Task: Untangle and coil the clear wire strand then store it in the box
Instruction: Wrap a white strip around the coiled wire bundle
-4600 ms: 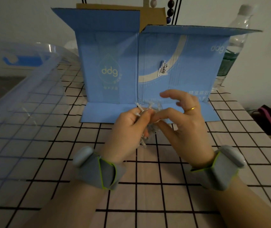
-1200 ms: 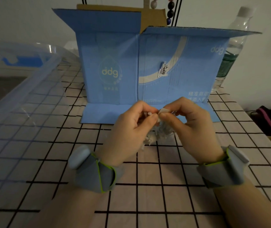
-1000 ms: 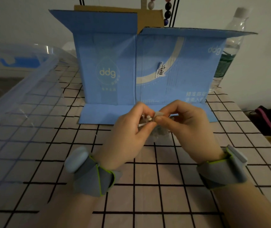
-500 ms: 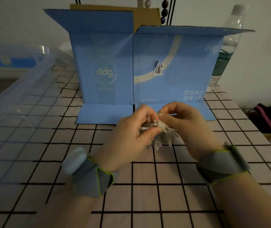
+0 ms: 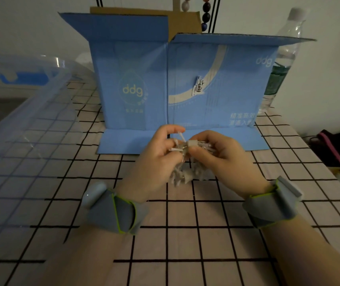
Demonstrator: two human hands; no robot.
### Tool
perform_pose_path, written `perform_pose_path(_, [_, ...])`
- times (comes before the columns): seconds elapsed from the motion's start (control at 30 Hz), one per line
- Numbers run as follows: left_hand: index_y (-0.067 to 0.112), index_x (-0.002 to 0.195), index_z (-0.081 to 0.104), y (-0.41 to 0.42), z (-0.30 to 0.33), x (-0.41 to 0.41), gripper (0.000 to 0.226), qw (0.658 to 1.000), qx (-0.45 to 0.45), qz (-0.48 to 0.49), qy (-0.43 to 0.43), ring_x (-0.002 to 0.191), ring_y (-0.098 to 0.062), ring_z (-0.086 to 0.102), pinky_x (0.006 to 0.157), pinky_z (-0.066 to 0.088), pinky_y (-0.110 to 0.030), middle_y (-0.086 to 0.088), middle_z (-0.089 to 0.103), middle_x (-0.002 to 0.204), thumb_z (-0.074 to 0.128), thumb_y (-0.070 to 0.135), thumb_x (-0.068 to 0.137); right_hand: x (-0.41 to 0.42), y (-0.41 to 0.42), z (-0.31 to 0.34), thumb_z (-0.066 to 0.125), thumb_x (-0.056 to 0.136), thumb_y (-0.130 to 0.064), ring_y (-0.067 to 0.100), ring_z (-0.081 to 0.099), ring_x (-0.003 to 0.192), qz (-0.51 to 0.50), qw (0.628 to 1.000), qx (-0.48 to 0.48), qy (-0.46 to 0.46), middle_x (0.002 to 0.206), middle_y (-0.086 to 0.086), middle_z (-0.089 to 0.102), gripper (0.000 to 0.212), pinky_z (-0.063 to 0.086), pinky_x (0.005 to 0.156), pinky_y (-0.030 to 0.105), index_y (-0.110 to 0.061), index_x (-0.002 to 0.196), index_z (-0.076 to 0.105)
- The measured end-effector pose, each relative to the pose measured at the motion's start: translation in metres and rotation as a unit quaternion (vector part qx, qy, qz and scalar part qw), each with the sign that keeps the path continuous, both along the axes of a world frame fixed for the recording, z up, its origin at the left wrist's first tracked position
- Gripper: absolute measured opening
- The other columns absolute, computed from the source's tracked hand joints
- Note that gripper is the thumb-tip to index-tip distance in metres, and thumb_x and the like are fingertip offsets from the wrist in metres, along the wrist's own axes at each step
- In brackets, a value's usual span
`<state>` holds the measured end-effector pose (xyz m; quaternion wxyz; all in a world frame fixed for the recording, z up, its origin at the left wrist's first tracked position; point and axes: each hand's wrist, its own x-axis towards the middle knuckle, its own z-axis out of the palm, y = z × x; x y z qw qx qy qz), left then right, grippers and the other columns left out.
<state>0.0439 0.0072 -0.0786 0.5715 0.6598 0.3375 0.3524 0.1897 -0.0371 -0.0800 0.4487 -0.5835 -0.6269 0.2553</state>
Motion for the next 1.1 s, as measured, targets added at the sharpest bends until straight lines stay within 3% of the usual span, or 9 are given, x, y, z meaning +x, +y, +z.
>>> perform_pose_path(0.13, [0.022, 0.103, 0.058, 0.001, 0.000, 0.000, 0.016, 0.996, 0.015, 0.085, 0.025, 0.069, -0.006, 0.058, 0.067, 0.047, -0.021, 0.007, 0.064, 0.077, 0.047, 0.022, 0.093, 0.000, 0.002, -0.001, 0.059, 0.087, -0.021, 0.008, 0.053, 0.058, -0.045, 0.997, -0.009, 0.055, 0.066, 0.002, 0.061, 0.013, 0.046, 0.060, 0.029, -0.011, 0.081, 0.062])
perform_pose_path(0.2, [0.021, 0.094, 0.061, 0.005, -0.004, 0.000, 0.019, 0.990, 0.033, 0.132, 0.028, 0.071, 0.001, 0.059, 0.070, 0.045, -0.014, 0.012, 0.064, 0.078, 0.044, 0.029, 0.094, 0.000, 0.003, 0.000, 0.057, 0.088, -0.021, 0.008, 0.052, 0.058, -0.081, 0.992, -0.005, 0.101, 0.064, -0.004, 0.060, 0.014, 0.045, 0.060, 0.030, -0.014, 0.077, 0.062])
perform_pose_path(0.33, [0.023, 0.082, 0.056, 0.016, -0.008, 0.000, 0.029, 0.984, -0.048, 0.172, 0.021, 0.074, -0.015, 0.061, 0.067, 0.047, -0.022, 0.001, 0.067, 0.077, 0.034, 0.032, 0.098, 0.007, 0.005, 0.003, 0.053, 0.091, -0.023, 0.012, 0.054, 0.063, -0.154, 0.969, -0.013, 0.193, 0.065, -0.007, 0.060, 0.020, 0.050, 0.067, 0.037, -0.016, 0.074, 0.061])
perform_pose_path(0.47, [0.029, 0.080, 0.058, 0.019, -0.015, -0.002, 0.034, 0.984, -0.028, 0.144, 0.104, 0.070, -0.012, 0.059, 0.078, 0.045, -0.031, 0.004, 0.067, 0.075, 0.031, 0.042, 0.096, 0.010, 0.005, 0.004, 0.051, 0.092, -0.023, 0.017, 0.050, 0.065, -0.174, 0.927, -0.056, 0.328, 0.068, 0.000, 0.056, 0.025, 0.046, 0.065, 0.034, -0.011, 0.070, 0.056])
perform_pose_path(0.6, [0.011, 0.074, 0.063, 0.015, -0.005, -0.004, 0.044, 0.991, -0.025, 0.100, 0.081, 0.045, -0.007, 0.046, 0.052, 0.041, -0.014, 0.006, 0.047, 0.044, 0.038, 0.042, 0.094, 0.015, 0.005, 0.004, 0.050, 0.092, -0.024, 0.015, 0.050, 0.067, -0.174, 0.901, -0.073, 0.391, 0.071, 0.001, 0.053, 0.025, 0.044, 0.064, 0.030, -0.012, 0.070, 0.054])
perform_pose_path(0.67, [0.008, 0.066, 0.057, 0.013, -0.002, -0.004, 0.036, 0.994, -0.044, 0.098, 0.003, 0.040, -0.007, 0.035, 0.049, 0.035, -0.017, 0.009, 0.034, 0.038, 0.047, 0.029, 0.093, 0.017, 0.005, 0.004, 0.050, 0.092, -0.022, 0.014, 0.048, 0.065, -0.167, 0.903, -0.072, 0.390, 0.070, 0.001, 0.053, 0.024, 0.044, 0.060, 0.027, -0.012, 0.071, 0.055])
perform_pose_path(0.8, [0.013, 0.059, 0.058, 0.016, -0.002, -0.007, 0.034, 0.982, -0.081, 0.137, -0.099, 0.042, -0.007, 0.033, 0.053, 0.031, -0.023, 0.010, 0.033, 0.040, 0.052, 0.021, 0.092, 0.014, 0.003, 0.003, 0.051, 0.091, -0.018, 0.013, 0.044, 0.058, -0.121, 0.944, -0.045, 0.302, 0.064, 0.000, 0.053, 0.024, 0.039, 0.055, 0.026, -0.011, 0.069, 0.057])
perform_pose_path(0.93, [0.021, 0.054, 0.066, 0.015, -0.001, -0.008, 0.034, 0.983, -0.050, 0.156, -0.077, 0.053, -0.011, 0.045, 0.061, 0.040, -0.025, 0.006, 0.047, 0.047, 0.058, 0.026, 0.087, 0.007, 0.002, 0.002, 0.056, 0.089, -0.018, 0.005, 0.046, 0.053, -0.053, 0.976, -0.014, 0.209, 0.057, -0.010, 0.054, 0.023, 0.038, 0.052, 0.019, -0.020, 0.067, 0.062])
perform_pose_path(1.1, [0.014, 0.072, 0.068, 0.004, 0.000, -0.004, 0.019, 0.993, 0.001, 0.111, -0.032, 0.069, -0.016, 0.056, 0.069, 0.048, -0.025, -0.008, 0.062, 0.071, 0.059, 0.023, 0.086, 0.002, 0.000, 0.003, 0.058, 0.075, -0.022, 0.000, 0.051, 0.053, 0.005, 0.977, 0.001, 0.211, 0.058, -0.012, 0.059, 0.011, 0.041, 0.053, 0.014, -0.025, 0.069, 0.066])
